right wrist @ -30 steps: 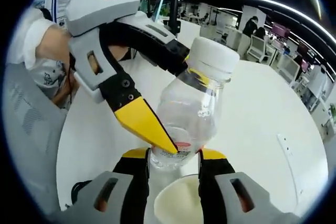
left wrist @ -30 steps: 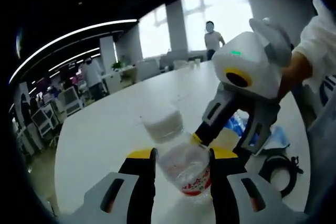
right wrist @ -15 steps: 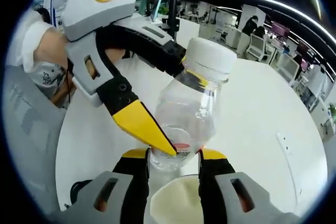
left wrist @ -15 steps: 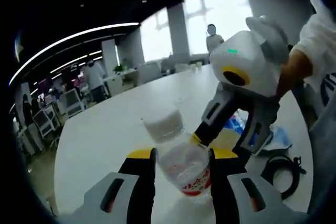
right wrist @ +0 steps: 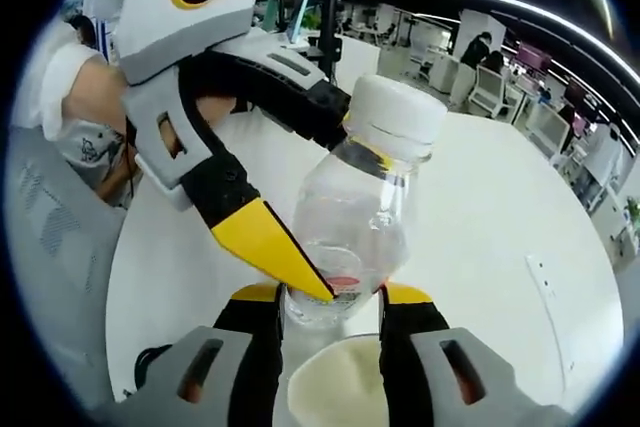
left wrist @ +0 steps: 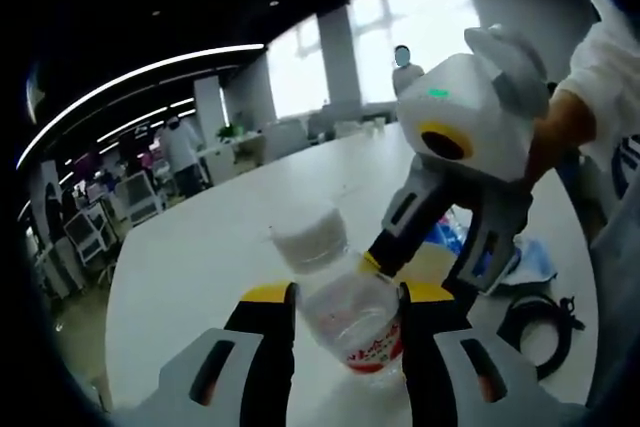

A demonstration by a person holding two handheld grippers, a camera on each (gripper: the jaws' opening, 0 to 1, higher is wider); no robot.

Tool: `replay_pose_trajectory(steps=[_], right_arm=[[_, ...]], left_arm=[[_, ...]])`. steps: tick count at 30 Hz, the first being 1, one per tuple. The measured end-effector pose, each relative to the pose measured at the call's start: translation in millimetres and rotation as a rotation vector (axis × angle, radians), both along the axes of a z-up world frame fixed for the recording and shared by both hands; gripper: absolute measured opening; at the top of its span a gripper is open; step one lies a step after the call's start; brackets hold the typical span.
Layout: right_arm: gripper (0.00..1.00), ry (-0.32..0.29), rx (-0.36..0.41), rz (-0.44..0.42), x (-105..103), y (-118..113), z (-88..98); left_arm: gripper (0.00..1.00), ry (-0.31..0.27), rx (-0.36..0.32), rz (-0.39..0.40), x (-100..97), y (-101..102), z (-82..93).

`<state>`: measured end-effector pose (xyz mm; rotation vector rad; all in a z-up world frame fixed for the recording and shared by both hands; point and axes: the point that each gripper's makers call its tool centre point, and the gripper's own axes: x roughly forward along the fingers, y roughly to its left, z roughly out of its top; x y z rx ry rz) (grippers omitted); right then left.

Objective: Arrange the tabletop items into an orderly group along one side of the table until the central work area is clear of visible clutter.

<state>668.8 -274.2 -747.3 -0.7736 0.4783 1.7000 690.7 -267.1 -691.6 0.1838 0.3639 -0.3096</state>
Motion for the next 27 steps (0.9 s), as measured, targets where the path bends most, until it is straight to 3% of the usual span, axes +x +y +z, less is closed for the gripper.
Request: replay_pose_trajectory(steps=[17,27], right_arm=[[0.35,-0.014,0.012,-0.006,0.7,-2.5,1.8],[0.36,-0.013,0.016,-0.007,-2.7,-6.4,6.8]], left_arm=[[0.37,0.006,0.0,0.019,-0.4,-4.1,0.3],[0.36,0.022,-0.003,0.076,-3.6,-3.2,-1.1]])
